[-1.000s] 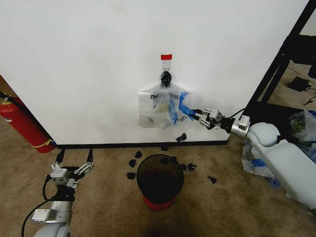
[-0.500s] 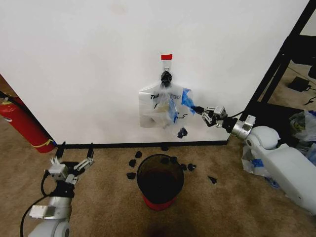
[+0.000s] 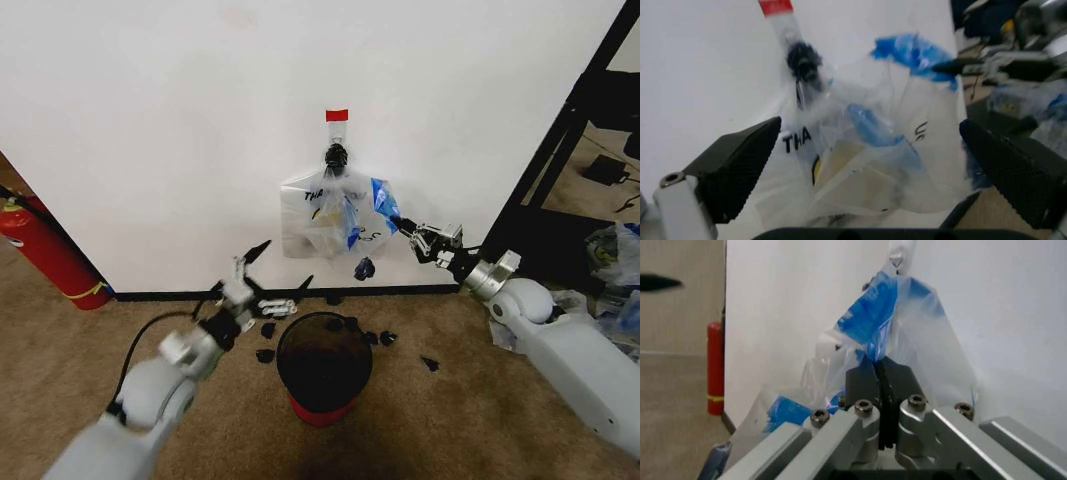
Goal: Pick up the garbage bag from the wall and place it over the trash bin.
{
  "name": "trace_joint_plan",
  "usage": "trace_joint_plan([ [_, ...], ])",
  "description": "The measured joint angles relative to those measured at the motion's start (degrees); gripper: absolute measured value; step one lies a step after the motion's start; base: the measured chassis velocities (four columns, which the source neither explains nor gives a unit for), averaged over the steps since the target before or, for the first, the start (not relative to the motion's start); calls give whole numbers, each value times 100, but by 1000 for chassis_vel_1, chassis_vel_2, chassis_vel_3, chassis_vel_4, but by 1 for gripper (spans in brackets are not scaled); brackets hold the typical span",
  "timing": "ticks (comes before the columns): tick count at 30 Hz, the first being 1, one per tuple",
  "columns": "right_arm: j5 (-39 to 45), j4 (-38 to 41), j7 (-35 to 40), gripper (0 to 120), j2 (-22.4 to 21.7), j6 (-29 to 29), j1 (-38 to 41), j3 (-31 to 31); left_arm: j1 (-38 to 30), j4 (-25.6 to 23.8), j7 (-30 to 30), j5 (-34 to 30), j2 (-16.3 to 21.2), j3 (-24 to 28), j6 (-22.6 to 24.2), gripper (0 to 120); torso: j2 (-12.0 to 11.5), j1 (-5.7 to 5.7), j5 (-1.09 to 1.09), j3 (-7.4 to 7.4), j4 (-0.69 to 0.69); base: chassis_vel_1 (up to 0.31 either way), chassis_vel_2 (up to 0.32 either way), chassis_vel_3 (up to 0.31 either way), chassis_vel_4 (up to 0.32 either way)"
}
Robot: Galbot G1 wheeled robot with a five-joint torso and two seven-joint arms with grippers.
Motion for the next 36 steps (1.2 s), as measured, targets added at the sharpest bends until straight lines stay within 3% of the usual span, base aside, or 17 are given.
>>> trace_joint_plan([
  [5,27,103,81,0,61,65,-48,33,-1252,-299,-1047,-939,422,1223,1388,97,0,0,2,-1,1,0,0,0,0],
  [10,6,109,96,0,112,105,-85,74,-2078,-381,-1529,-1417,477,2021,1876,94,0,0,1,-1,1,0,0,0,0],
  [14,-30,101,96,0,122,129,-113,75,-2448,-317,-1687,-1377,421,2456,2040,93,0,0,2,-1,0,0,0,0,0],
  [16,-99,99,84,0,162,145,-124,84,-3035,-145,-1794,-846,307,3054,2346,93,0,0,0,-1,0,0,0,0,0],
  [21,-208,21,65,0,289,162,-2,38,-4120,147,-1794,-160,132,3798,2940,93,0,0,2,-1,1,0,0,0,0],
  [26,-272,-21,42,0,354,203,66,-11,-4819,345,-2008,-195,-69,4378,3463,92,0,0,3,-1,-1,0,0,0,0],
  [30,-329,-49,31,0,368,260,106,-16,-5133,376,-2492,-632,-230,4886,3998,88,0,0,1,-1,0,0,0,0,0],
  [36,-354,1,-20,0,290,366,-1,143,-5317,579,-2769,-917,-501,5351,4342,98,0,1,1,-1,0,0,0,0,0],
])
